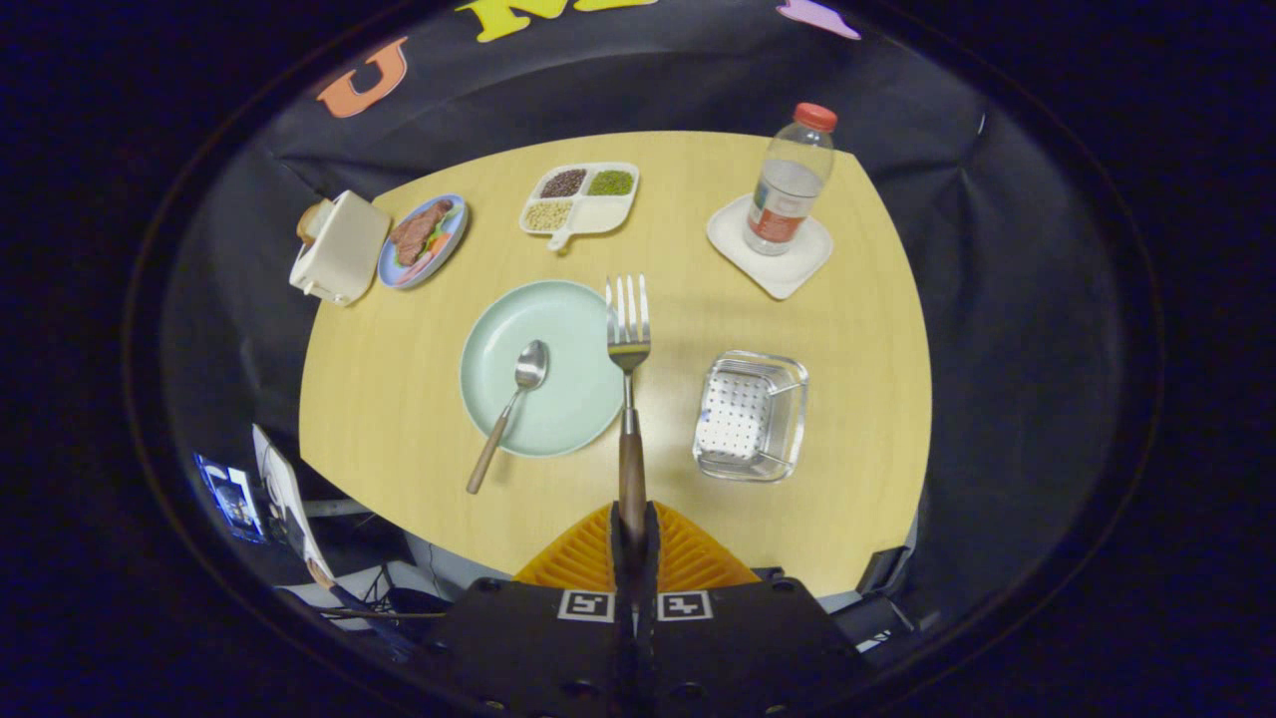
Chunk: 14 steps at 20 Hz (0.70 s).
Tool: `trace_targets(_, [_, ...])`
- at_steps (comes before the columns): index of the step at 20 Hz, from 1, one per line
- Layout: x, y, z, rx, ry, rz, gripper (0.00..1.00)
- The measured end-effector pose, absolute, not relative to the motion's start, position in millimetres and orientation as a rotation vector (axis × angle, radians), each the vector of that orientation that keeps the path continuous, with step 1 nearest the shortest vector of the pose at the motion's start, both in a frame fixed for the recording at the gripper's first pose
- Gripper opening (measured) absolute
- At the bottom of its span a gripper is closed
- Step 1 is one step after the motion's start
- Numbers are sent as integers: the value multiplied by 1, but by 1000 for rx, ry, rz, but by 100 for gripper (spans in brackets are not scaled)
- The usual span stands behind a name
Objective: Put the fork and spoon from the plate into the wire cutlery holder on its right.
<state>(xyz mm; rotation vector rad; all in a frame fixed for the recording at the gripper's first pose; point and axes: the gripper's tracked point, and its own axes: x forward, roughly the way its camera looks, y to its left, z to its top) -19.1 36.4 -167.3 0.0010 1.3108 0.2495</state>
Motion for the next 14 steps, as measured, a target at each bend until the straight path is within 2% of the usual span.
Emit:
trace_targets(4, [-32, -5, -174, 15, 1364, 187, 1])
trace_targets(10, [-53, -14, -201, 80, 1517, 163, 1])
trace_targets(14, [-42, -16, -205, 97, 1525, 140, 3])
